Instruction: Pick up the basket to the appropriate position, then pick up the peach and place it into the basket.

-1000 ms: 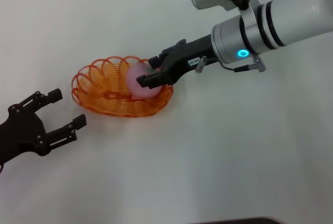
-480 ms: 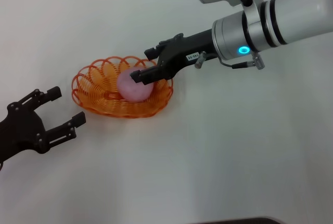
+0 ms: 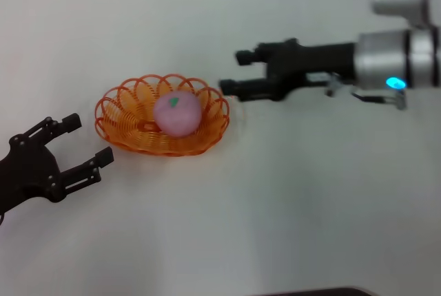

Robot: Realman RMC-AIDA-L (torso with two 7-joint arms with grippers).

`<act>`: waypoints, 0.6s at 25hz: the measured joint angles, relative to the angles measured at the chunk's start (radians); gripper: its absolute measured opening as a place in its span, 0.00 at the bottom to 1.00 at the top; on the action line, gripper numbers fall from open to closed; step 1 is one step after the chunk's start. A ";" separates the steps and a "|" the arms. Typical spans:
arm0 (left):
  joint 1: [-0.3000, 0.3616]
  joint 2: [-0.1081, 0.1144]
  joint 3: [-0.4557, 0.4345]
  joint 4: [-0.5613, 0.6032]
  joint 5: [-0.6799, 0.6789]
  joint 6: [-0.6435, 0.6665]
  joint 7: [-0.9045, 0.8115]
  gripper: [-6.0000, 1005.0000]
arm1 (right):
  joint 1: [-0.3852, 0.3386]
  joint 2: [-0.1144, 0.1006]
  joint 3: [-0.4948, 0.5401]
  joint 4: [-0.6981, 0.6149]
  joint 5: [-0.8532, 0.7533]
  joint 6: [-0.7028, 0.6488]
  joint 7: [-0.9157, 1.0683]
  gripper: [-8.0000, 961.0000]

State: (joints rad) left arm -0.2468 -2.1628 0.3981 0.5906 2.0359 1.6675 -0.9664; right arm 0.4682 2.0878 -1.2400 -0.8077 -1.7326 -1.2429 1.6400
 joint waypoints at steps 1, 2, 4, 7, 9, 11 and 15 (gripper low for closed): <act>0.000 0.000 0.000 0.000 0.000 0.000 0.000 0.86 | -0.026 0.000 0.030 0.000 0.000 -0.028 -0.039 0.81; 0.000 0.000 0.000 0.000 0.000 -0.001 0.000 0.86 | -0.048 0.000 0.056 0.001 0.000 -0.051 -0.072 0.81; 0.001 0.000 0.000 -0.001 0.002 -0.003 0.000 0.86 | -0.095 0.000 0.112 0.002 0.001 -0.105 -0.153 0.81; 0.002 0.000 0.003 -0.002 0.007 -0.006 0.000 0.86 | -0.156 0.000 0.195 0.022 0.000 -0.188 -0.257 0.81; 0.006 0.000 0.005 -0.004 0.008 -0.008 0.000 0.86 | -0.187 -0.004 0.247 0.053 -0.004 -0.241 -0.337 0.81; 0.010 0.000 0.003 -0.010 0.008 -0.010 0.000 0.86 | -0.217 -0.008 0.291 0.089 -0.008 -0.281 -0.419 0.81; 0.014 0.001 0.001 -0.024 0.011 -0.012 0.007 0.86 | -0.278 -0.013 0.354 0.153 -0.010 -0.330 -0.597 0.82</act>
State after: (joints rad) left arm -0.2325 -2.1619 0.3992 0.5665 2.0466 1.6555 -0.9598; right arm 0.1902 2.0750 -0.8862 -0.6544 -1.7427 -1.5727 1.0435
